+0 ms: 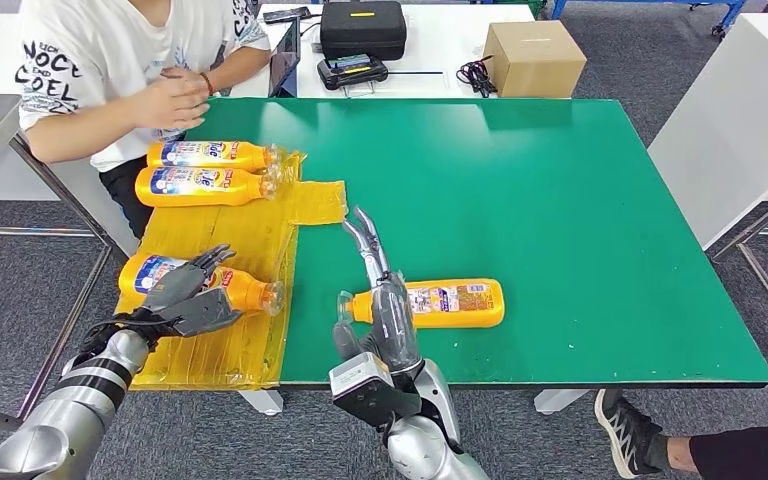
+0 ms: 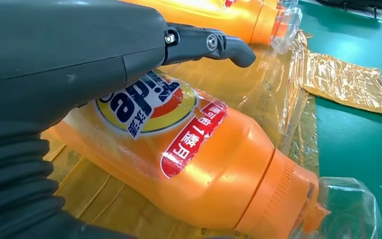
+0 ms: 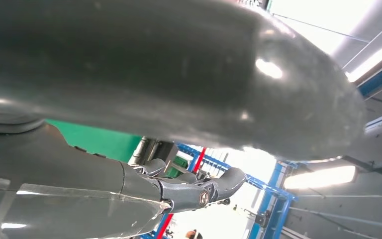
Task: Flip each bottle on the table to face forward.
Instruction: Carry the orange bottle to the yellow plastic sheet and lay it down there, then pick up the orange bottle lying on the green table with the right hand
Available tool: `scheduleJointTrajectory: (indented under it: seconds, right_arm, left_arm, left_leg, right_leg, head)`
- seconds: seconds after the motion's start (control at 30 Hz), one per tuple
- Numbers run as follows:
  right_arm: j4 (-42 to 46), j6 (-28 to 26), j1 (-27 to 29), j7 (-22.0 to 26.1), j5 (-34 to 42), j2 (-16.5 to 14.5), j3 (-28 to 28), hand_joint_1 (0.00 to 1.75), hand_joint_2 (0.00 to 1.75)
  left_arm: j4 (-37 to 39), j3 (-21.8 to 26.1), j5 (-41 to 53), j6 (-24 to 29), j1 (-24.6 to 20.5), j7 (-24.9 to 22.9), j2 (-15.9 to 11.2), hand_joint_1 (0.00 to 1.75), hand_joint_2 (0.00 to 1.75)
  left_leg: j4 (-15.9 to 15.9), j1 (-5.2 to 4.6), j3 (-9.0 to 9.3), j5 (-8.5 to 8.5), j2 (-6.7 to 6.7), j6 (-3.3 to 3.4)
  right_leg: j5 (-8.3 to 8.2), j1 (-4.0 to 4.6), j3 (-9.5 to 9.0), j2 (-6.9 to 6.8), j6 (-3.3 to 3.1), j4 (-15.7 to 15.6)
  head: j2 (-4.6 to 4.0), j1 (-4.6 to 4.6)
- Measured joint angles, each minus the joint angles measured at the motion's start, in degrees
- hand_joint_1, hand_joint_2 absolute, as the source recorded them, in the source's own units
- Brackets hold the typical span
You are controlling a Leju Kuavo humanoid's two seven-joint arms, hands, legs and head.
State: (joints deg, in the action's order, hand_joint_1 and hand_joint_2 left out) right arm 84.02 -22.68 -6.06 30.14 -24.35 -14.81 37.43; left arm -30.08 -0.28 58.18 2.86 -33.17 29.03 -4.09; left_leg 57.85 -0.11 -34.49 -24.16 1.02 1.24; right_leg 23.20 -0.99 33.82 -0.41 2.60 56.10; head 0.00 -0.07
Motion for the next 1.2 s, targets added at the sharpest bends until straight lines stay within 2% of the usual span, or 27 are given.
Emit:
scheduleJointTrajectory:
  seconds: [0.17, 0.33, 0.43, 0.5, 0.63, 0.77, 0.9, 1.1, 1.2]
  right_arm:
    - [-0.31, 0.02, -0.06, 0.0, 0.01, -0.02, -0.07, 0.0, 0.0]
    - [-1.03, 0.04, -0.37, 0.0, 0.17, -0.15, -0.08, 0.0, 0.0]
    - [-1.51, 0.03, -0.56, 0.03, 0.26, -0.26, -0.08, 0.0, 0.0]
    - [-1.78, -0.12, -0.63, 0.04, 0.17, -0.32, -0.08, 0.0, 0.0]
    - [-2.26, -0.76, -0.76, -0.21, -0.31, -0.36, 0.16, 0.0, 0.0]
    - [-3.32, -1.98, -1.13, -0.28, -0.29, -0.36, 0.65, 0.0, 0.0]
    - [-3.87, -3.27, -1.38, -2.39, -3.37, -0.1, 0.83, 0.0, 1.75]
    - [-3.9, -4.34, -2.13, -5.87, -8.62, 1.97, 0.29, 0.0, 1.75]
    - [-3.93, -4.45, -2.73, -9.97, -12.8, 3.34, -0.43, 0.0, 1.75]
  left_arm:
    - [0.01, -0.14, -1.64, -1.72, 0.0, 0.17, -0.2, 0.0, 0.0]
    - [-0.08, 0.18, -9.66, -8.86, 0.17, 2.34, -0.54, 0.0, 0.0]
    - [-0.82, 0.56, -14.66, -9.43, 1.09, 4.62, -0.31, 0.0, 0.0]
    - [-2.11, 1.25, -17.82, -4.18, 2.27, 6.17, 0.61, 0.0, 0.0]
    - [-6.61, 3.89, -23.66, 17.12, 4.69, 8.96, 4.4, 0.0, 0.0]
    - [-13.25, 4.77, -30.45, 30.3, 5.99, 9.86, 6.61, 0.0, 0.0]
    - [-20.59, 4.73, -38.87, 35.75, 8.01, 9.9, 7.77, 0.0, 0.0]
    - [-28.22, 4.74, -45.64, 36.09, 10.6, 9.9, 8.59, 0.0, 0.0]
    - [-30.45, 5.0, -48.98, 34.0, 11.44, 9.9, 8.85, 0.0, 0.0]
  left_leg:
    - [0.0, 0.01, 0.01, 0.0, 0.0, 0.0]
    - [-0.01, 0.01, 0.04, -0.01, 0.0, -0.01]
    - [-0.01, 0.0, 0.07, 0.0, -0.05, 0.0]
    - [0.01, 0.0, 0.03, 0.0, -0.09, 0.0]
    - [0.03, 0.0, -0.27, 0.07, -0.09, 0.04]
    - [0.04, 0.0, -0.37, 0.06, -0.15, 0.03]
    - [0.04, 0.02, -0.52, 0.05, -0.19, 0.02]
    - [0.04, 0.02, -0.68, 0.06, -0.19, 0.03]
    - [0.04, 0.01, -0.68, 0.06, -0.19, 0.03]
  right_leg:
    - [0.01, 0.01, -0.01, 0.0, 0.0, 0.01]
    - [0.01, 0.0, -0.04, 0.0, 0.0, 0.0]
    - [0.01, 0.0, -0.02, 0.02, 0.0, 0.0]
    - [-0.01, 0.0, 0.05, 0.03, 0.0, -0.01]
    - [-0.07, 0.0, 0.31, 0.03, 0.03, 0.0]
    - [-0.17, 0.01, 0.45, 0.04, -0.1, 0.01]
    - [-0.15, 0.03, 0.64, 0.05, -0.11, 0.01]
    - [-0.15, 0.03, 0.78, 0.05, -0.11, 0.0]
    - [-0.15, 0.02, 0.77, 0.05, -0.1, 0.0]
  head:
    - [0.0, 0.0]
    - [0.0, -0.01]
    - [0.0, 0.01]
    - [0.0, 0.01]
    - [0.0, 0.04]
    - [0.0, 0.01]
    - [0.0, 0.01]
    - [0.0, 0.02]
    - [0.0, 0.0]
